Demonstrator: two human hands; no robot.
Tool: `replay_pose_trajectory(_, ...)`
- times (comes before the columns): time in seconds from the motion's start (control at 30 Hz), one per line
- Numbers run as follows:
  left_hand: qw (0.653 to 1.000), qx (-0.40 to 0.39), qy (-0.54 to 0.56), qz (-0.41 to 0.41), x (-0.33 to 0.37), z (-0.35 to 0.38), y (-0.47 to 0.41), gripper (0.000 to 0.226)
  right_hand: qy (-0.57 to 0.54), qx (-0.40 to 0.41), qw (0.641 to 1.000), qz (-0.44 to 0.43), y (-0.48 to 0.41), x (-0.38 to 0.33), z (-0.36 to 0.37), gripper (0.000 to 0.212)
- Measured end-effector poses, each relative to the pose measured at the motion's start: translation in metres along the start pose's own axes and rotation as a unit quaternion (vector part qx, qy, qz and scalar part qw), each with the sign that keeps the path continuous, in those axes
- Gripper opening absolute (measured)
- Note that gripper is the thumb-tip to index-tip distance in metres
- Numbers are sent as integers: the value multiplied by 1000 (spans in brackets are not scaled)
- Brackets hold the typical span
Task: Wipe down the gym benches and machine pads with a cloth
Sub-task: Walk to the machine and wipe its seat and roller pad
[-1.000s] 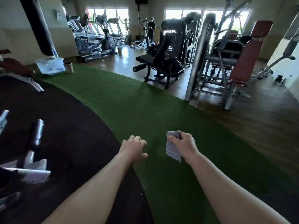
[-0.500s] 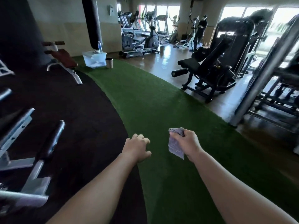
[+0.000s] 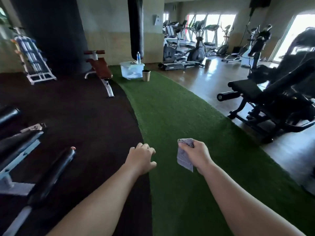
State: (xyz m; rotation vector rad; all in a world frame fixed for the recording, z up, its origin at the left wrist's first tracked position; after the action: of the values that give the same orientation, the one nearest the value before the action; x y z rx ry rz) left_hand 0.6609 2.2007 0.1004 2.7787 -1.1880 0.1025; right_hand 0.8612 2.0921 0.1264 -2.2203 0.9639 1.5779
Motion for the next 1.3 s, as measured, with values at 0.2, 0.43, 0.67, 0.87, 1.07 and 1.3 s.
replay_pose_trajectory(0.2,995,23,35,-85,-70,-19,-106,52,62,-73,995,-16,-155,-55,53,28)
replay_pose_trajectory(0.43,984,37,54,-167,-201,-39,-207,53,87,-149,983,-63,-295,-138,173,27)
replay_pose_trajectory(0.67,975,31,57,-213,-360,-66,-290,56,71,-186,978,-61,-407,-211,312,42)
replay_pose_trajectory(0.87,964,29,62,-255,-480,-91,-340,58,82,-219,970,-72,-484,-282,420,43)
replay_pose_trajectory(1.07,946,38,70,-315,-592,-97,-390,58,97,-255,957,-95,-566,-338,528,34)
replay_pose_trajectory(1.3,905,57,89,-411,-721,-121,-445,61,117,-333,926,-133,-654,-423,666,37)
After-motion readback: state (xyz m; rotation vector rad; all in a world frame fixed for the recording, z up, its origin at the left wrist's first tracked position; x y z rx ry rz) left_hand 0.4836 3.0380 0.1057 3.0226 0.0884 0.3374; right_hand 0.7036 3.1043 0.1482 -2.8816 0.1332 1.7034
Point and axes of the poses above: each hand's wrist, its own y-axis away from the middle knuckle, its own z-axis out of the palm, x = y × z, the point moved 8 cm from there along -y, towards the middle knuckle, and after that the axes turned 4 degrees about z, right-handed, at the moved point
